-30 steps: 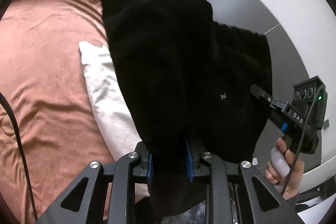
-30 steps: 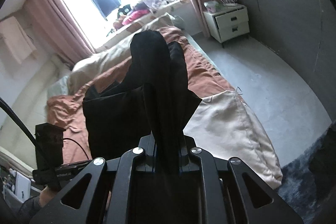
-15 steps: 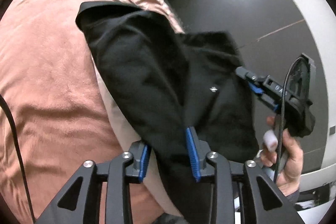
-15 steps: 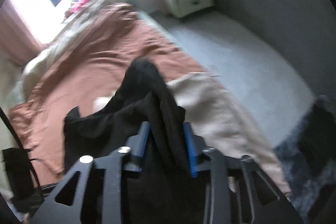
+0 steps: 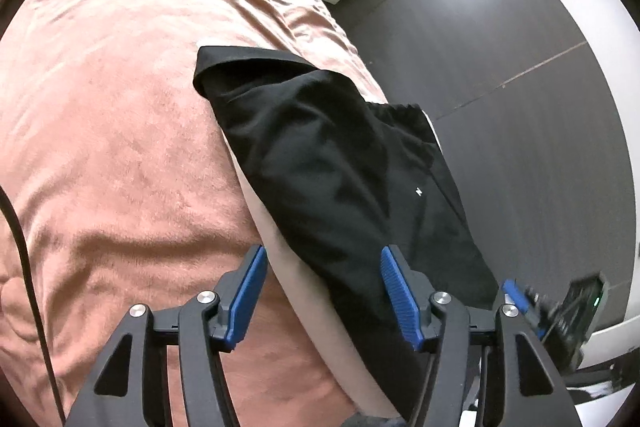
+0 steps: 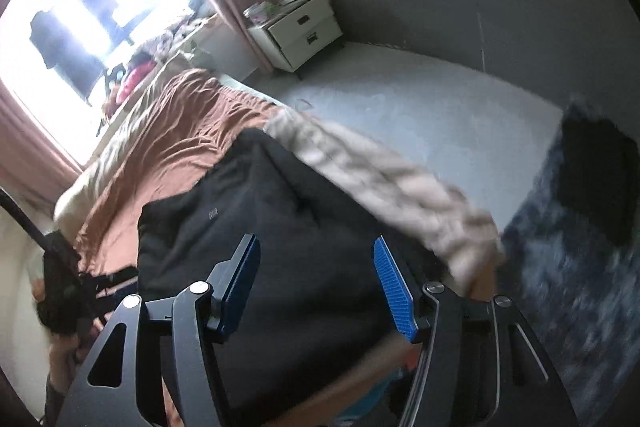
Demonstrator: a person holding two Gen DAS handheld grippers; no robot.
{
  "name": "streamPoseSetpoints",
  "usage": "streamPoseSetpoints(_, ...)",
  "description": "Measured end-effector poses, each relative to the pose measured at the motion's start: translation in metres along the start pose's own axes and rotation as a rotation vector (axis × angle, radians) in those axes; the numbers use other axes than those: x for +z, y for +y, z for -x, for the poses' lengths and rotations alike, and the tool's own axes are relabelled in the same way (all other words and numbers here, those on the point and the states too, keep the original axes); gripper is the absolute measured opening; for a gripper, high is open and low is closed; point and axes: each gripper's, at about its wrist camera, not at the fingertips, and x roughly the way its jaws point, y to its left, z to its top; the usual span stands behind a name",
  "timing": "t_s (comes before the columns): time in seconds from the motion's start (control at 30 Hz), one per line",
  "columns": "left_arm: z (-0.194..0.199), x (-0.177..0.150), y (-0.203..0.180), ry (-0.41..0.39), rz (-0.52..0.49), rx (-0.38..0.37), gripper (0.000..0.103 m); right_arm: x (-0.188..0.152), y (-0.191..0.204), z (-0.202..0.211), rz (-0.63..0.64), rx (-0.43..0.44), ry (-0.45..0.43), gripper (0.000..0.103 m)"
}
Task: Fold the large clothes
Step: 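Lower the black shirt onto the folded cream blanket and open the left gripper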
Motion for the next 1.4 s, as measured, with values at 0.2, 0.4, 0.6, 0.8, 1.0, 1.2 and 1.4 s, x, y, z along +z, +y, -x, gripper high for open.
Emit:
streamPoseSetpoints(0.2,-0.015,0.012,0.001,0.024,-0.028,-0.017,0.06,-0.045,-0.035,0.005,-0.122,0.108,0.035,0.057)
streamPoseSetpoints(0.4,-0.019,0.034,-0.019,-0.012,-0.137,0.046,0.054,-0.063,-0.059,0.004,-0.188,0.137,0.025,0.033)
streamPoseSetpoints(0.6,-0.029,0.051,-0.024,-0.033,-0.197,0.014,0.054,-0.062,-0.072,0.009,-0.241,0.114,-0.037,0.026)
streamPoseSetpoints(0.8,-0.009,0.043,-0.011,-0.046,-0.2,0.031,0.054,-0.06,-0.082,0.026,-0.274,0.105,-0.062,0.026)
streamPoseSetpoints(1.0,0.033,0.021,-0.017,-0.077,-0.242,0.028,0.056,-0.078,-0.071,0.059,-0.246,0.083,-0.081,0.064)
streamPoseSetpoints(1.2,0.075,-0.014,-0.03,-0.087,-0.303,0.044,0.056,-0.087,-0.046,0.088,-0.189,0.061,-0.102,0.068)
streamPoseSetpoints(1.4,0.127,-0.052,-0.043,-0.142,-0.366,0.042,0.088,-0.113,-0.015,0.113,-0.167,0.025,-0.129,0.073)
